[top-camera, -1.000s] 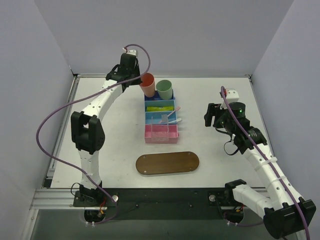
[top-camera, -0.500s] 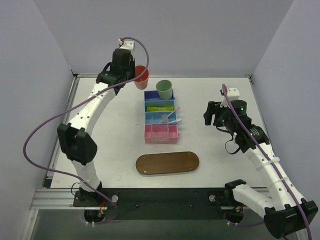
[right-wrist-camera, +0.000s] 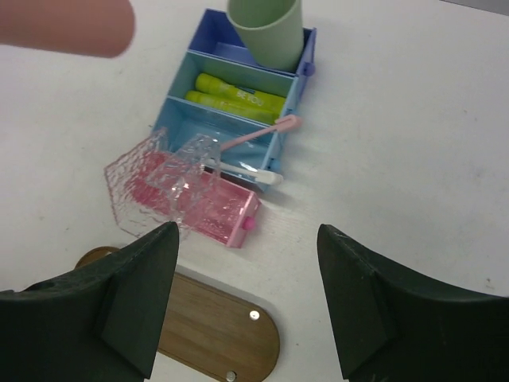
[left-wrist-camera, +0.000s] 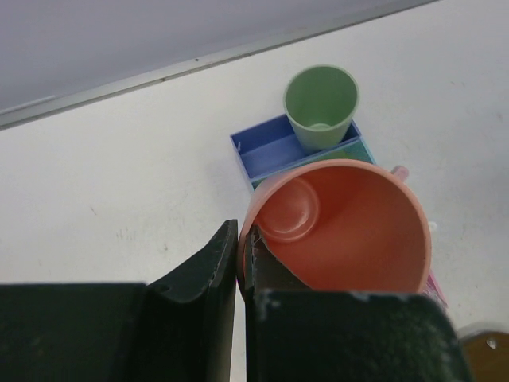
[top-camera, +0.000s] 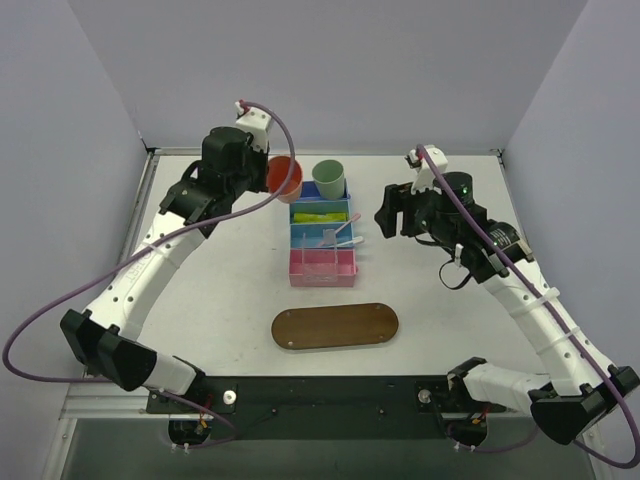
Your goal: Prepare toiletry sets of a toothbrush and toothpaste on the tray
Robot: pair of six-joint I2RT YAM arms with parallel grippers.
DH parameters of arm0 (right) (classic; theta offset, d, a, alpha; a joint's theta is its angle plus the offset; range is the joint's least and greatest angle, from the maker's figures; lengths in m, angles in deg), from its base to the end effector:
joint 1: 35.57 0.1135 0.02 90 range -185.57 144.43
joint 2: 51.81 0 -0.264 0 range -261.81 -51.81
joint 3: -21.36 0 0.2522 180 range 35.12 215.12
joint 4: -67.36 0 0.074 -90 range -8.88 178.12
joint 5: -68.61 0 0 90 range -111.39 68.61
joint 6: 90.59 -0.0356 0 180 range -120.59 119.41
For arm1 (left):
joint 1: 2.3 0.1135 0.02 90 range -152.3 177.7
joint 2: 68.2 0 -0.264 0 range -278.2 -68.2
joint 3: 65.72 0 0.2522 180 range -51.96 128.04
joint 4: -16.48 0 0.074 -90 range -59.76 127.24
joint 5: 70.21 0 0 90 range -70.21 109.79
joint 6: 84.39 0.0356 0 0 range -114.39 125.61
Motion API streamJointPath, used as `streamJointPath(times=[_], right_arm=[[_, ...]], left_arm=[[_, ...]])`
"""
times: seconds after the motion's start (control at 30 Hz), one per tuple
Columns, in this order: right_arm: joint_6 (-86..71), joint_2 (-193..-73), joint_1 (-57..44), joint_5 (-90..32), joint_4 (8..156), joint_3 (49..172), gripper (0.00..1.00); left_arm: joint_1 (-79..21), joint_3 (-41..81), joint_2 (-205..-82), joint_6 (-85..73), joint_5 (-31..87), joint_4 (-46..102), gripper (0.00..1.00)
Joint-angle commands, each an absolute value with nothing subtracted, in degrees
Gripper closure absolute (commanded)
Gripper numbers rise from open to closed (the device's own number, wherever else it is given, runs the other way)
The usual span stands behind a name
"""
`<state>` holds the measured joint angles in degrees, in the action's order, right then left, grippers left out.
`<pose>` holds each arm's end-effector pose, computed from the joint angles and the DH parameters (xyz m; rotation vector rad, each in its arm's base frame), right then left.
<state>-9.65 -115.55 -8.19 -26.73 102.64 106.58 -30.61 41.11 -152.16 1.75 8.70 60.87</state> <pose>0.2153 0.1152 0.4165 -0.3597 1.8078 0.5332 0.2902 -0.1485 0.4341 0.2854 1.9224 -0.1848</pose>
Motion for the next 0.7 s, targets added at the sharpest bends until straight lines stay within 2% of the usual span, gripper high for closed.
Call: streamJointPath(times=[0.0,0.23,0.4,0.67], right_arm=[[-11.2,-118.5,-5.2,-28.8,104.5,113.1,0.36],[-14.2,-126.9,1.6,-27.5,104.9,119.5,0.39],[-14.3,-131.9,7.7,-19.0,105.6,123.4,0.41],[-15.1,-133.9,10.2,-15.1,104.6,124.9,0.43]], left_arm=[[-33.9,36.3,-146.4,-0.1,14.3,58.0,1.00],[-37.1,30.9,-145.8,-2.5,16.1,57.0,1.00],[-38.8,30.2,-146.0,-2.6,16.4,56.2,1.00],[-40.4,29.3,-146.7,-2.0,14.7,55.6,1.00]])
